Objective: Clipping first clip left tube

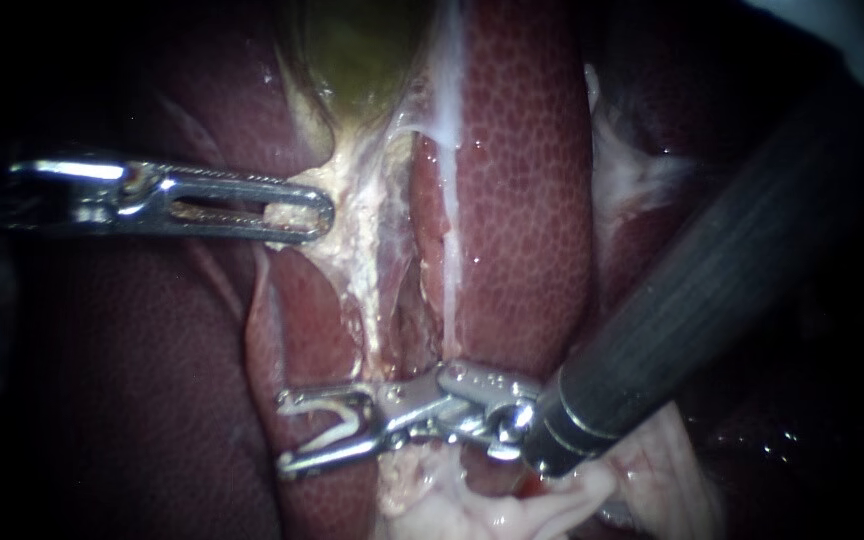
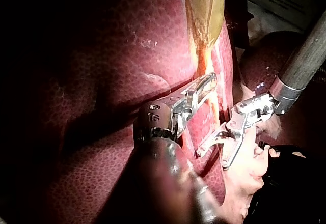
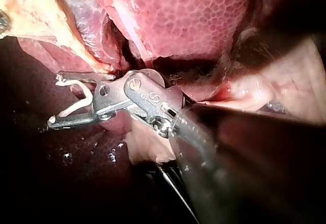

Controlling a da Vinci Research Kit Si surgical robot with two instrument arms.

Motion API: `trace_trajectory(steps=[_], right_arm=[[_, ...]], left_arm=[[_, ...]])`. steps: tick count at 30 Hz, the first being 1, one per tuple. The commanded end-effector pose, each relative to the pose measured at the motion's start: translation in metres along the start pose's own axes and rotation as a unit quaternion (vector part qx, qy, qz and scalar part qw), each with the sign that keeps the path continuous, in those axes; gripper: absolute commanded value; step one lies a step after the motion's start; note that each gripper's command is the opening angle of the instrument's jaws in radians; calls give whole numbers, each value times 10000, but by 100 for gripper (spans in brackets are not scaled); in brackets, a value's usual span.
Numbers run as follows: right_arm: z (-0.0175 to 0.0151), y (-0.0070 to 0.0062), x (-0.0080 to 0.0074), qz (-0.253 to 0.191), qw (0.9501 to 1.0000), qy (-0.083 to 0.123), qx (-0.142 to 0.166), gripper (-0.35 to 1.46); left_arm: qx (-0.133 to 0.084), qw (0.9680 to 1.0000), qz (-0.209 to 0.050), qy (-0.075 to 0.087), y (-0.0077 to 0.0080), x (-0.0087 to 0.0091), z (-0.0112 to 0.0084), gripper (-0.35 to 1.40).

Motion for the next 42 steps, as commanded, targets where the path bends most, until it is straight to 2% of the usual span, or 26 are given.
trace_trajectory(steps=[1, 15, 26, 32, 42], right_arm=[[0, 0, 0, -1, 10000, -1, 2, 60], [-3, -1, -1, -2, 10000, 0, -5, 60], [-30, -14, 0, 15, 10000, -44, 53, 60], [-59, -25, 9, 30, 9999, -51, 121, 60], [-118, -43, 35, -61, 9999, 1, 82, 60]], left_arm=[[-1, 10000, 0, 0, 0, 0, 0, -35], [0, 10000, 0, 0, 0, 0, 0, -35], [6, 10000, 2, 3, 1, 1, -3, -35], [7, 10000, 3, 4, 1, 1, -3, -35], [7, 10000, 3, 4, 1, 1, -3, -35]])
